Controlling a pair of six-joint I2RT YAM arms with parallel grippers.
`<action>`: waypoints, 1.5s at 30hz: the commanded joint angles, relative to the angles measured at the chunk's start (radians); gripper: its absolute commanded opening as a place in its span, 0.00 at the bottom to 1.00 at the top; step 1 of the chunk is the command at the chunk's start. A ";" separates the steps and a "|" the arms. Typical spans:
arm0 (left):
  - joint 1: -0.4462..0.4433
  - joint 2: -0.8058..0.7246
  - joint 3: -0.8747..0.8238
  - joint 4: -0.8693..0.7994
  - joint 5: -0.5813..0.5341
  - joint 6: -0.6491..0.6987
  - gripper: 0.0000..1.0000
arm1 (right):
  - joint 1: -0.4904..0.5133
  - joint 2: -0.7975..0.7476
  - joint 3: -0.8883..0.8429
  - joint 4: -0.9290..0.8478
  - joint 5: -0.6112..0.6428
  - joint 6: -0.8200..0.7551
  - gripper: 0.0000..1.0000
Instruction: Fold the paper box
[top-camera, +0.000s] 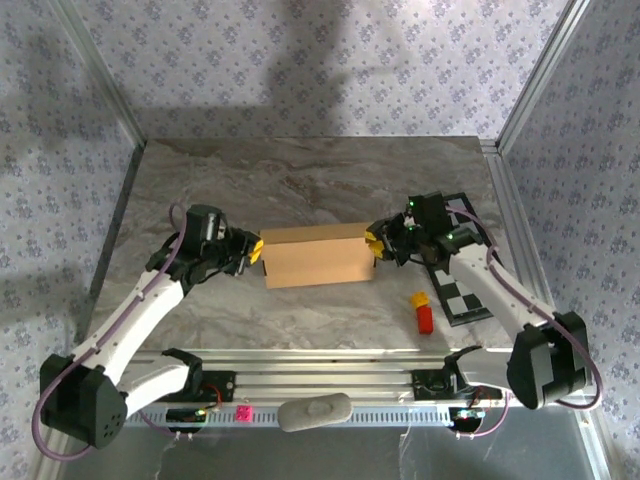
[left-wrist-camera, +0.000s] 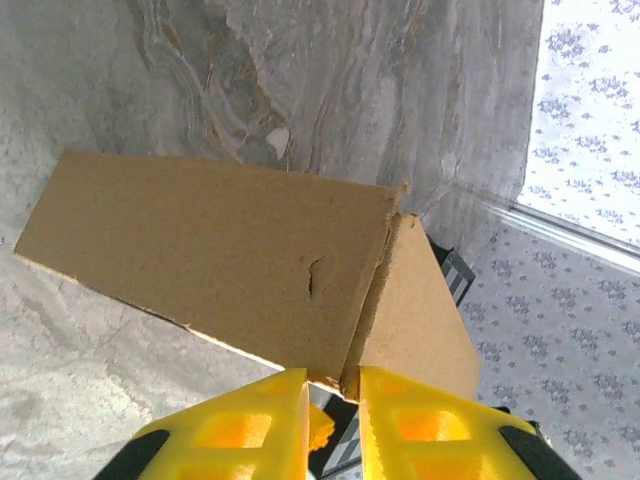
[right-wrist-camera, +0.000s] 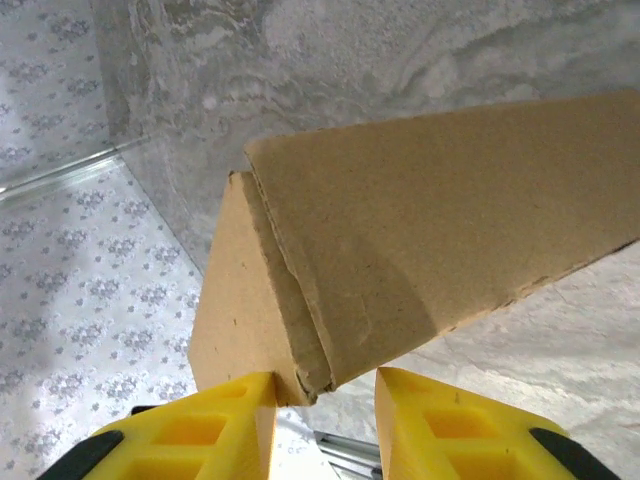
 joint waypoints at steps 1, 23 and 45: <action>-0.026 -0.031 -0.017 -0.090 0.014 0.006 0.24 | -0.003 -0.050 -0.038 -0.063 -0.026 -0.029 0.33; -0.096 -0.146 -0.145 -0.207 0.029 -0.041 0.22 | -0.032 -0.221 -0.201 -0.227 -0.110 -0.120 0.32; -0.109 -0.116 -0.264 -0.102 0.036 -0.081 0.25 | -0.085 -0.130 -0.291 -0.086 -0.117 -0.207 0.35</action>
